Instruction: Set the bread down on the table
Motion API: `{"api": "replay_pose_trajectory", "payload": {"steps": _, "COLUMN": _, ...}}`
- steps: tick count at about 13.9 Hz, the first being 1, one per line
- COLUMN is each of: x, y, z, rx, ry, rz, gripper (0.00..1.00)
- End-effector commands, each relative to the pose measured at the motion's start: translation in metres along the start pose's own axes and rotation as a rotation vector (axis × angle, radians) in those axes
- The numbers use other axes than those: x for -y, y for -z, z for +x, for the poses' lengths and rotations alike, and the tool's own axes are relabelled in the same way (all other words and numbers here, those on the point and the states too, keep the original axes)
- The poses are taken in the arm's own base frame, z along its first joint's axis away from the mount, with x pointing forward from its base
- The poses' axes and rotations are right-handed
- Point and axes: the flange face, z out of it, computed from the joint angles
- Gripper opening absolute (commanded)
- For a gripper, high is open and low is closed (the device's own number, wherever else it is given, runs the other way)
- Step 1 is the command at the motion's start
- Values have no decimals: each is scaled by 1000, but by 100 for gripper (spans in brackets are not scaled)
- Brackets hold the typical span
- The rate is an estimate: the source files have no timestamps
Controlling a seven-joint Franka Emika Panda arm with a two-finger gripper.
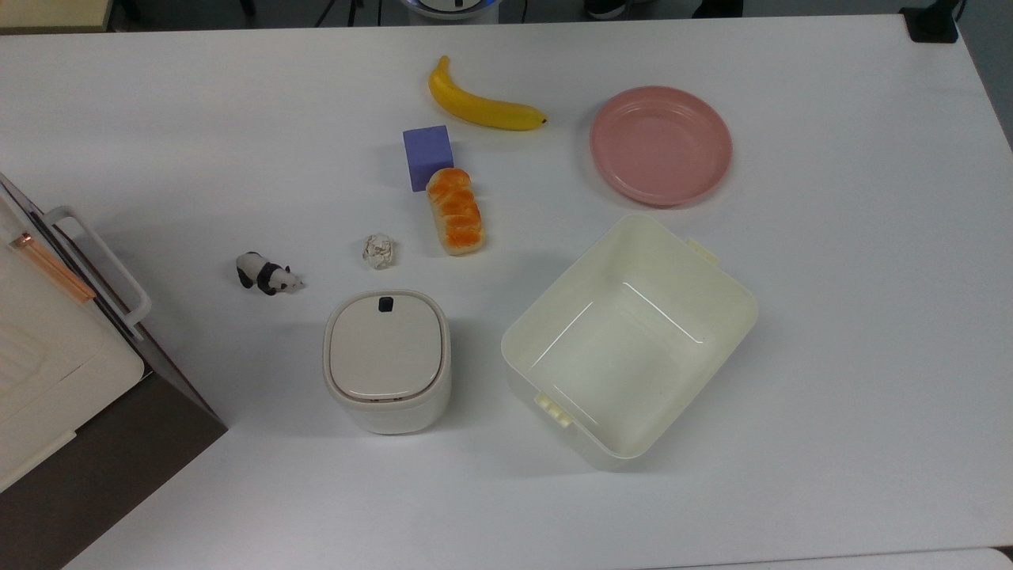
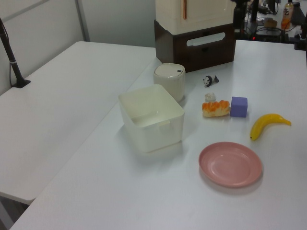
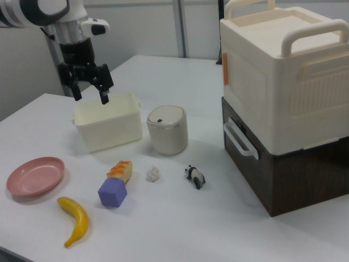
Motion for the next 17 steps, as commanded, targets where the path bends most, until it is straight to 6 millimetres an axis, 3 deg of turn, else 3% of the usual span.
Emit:
{"api": "replay_pose_trajectory", "payload": {"steps": 1, "x": -1, "y": 6, "z": -4, "rx": 22, "ry": -20, "rz": -10, "gripper": 100}}
{"api": "replay_pose_trajectory", "payload": {"steps": 7, "x": -1, "y": 4, "z": 4, "rx": -5, "ry": -19, "rz": -3, "gripper": 100}}
{"api": "replay_pose_trajectory", "payload": {"steps": 9, "x": 1, "y": -9, "z": 21, "rx": -27, "ry": -24, "rz": -7, "gripper": 100}}
{"api": "replay_pose_trajectory", "payload": {"steps": 13, "x": 6, "y": -33, "z": 35, "rx": 15, "ry": -12, "rz": -9, "gripper": 100}}
{"api": "replay_pose_trajectory", "payload": {"steps": 17, "x": -3, "y": -18, "z": 46, "rx": -17, "ry": -33, "rz": -1, "gripper": 100}}
